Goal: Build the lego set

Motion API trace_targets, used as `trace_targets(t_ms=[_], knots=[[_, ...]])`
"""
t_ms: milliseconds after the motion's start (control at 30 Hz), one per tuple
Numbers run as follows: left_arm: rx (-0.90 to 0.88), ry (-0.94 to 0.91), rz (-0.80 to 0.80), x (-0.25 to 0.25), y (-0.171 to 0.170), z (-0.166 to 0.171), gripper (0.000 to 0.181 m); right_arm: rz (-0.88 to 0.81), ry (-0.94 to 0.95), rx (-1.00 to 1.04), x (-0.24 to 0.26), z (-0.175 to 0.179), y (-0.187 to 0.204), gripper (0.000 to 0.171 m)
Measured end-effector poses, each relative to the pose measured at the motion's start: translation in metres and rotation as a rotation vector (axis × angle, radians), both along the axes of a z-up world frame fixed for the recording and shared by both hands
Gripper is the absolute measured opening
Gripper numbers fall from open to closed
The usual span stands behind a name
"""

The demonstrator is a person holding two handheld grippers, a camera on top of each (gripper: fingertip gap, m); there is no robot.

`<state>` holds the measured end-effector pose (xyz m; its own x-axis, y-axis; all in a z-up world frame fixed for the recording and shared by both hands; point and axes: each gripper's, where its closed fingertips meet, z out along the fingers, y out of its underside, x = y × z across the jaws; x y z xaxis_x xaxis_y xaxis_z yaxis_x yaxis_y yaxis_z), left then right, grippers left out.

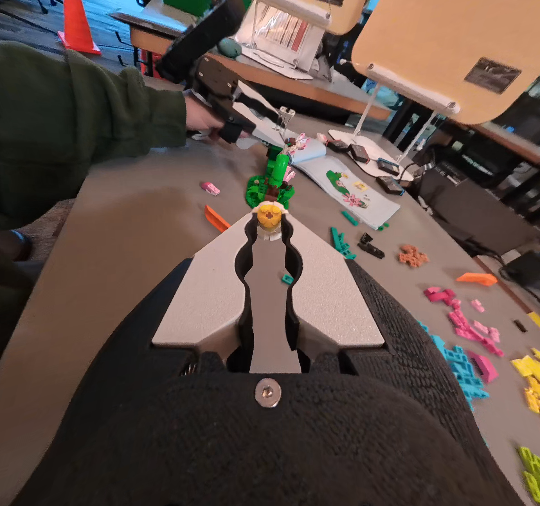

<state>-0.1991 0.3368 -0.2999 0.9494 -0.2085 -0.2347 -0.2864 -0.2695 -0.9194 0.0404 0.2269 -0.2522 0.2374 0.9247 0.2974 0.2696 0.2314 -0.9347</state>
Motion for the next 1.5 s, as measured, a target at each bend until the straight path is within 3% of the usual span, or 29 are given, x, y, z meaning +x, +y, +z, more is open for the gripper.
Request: trace_targets(t_ms=[67, 333, 433, 767, 1100, 1233, 1300, 1500], knots=[[0.011, 0.011, 0.006, -0.001, 0.003, 0.001, 0.031, -0.006, 0.027, 0.026, -0.002, 0.002, 0.001, 0.014], [-0.019, 0.004, 0.050, -0.001, -0.004, 0.002, 0.028, -0.036, 0.112, 0.085, -0.006, 0.012, 0.005, 0.015], [-0.026, -0.006, 0.073, 0.000, -0.015, 0.005, 0.003, -0.040, 0.095, 0.109, -0.008, 0.008, 0.003, 0.015], [-0.078, 0.047, 0.122, 0.009, -0.035, 0.003, 0.004, -0.054, 0.094, 0.121, -0.007, 0.004, 0.003, 0.015], [-0.081, 0.005, 0.130, 0.013, -0.058, 0.005, 0.010, -0.071, 0.070, 0.119, -0.008, -0.003, 0.008, 0.015], [-0.069, -0.031, 0.054, 0.022, -0.058, 0.009, 0.049, -0.084, 0.065, 0.112, -0.007, -0.005, 0.011, 0.015], [-0.063, -0.023, 0.020, 0.025, -0.058, 0.010, 0.059, -0.089, 0.076, 0.103, -0.006, -0.005, 0.013, 0.015], [0.021, 0.057, -0.029, 0.027, -0.055, 0.017, 0.051, -0.114, 0.098, 0.117, -0.005, -0.001, 0.017, 0.014]])
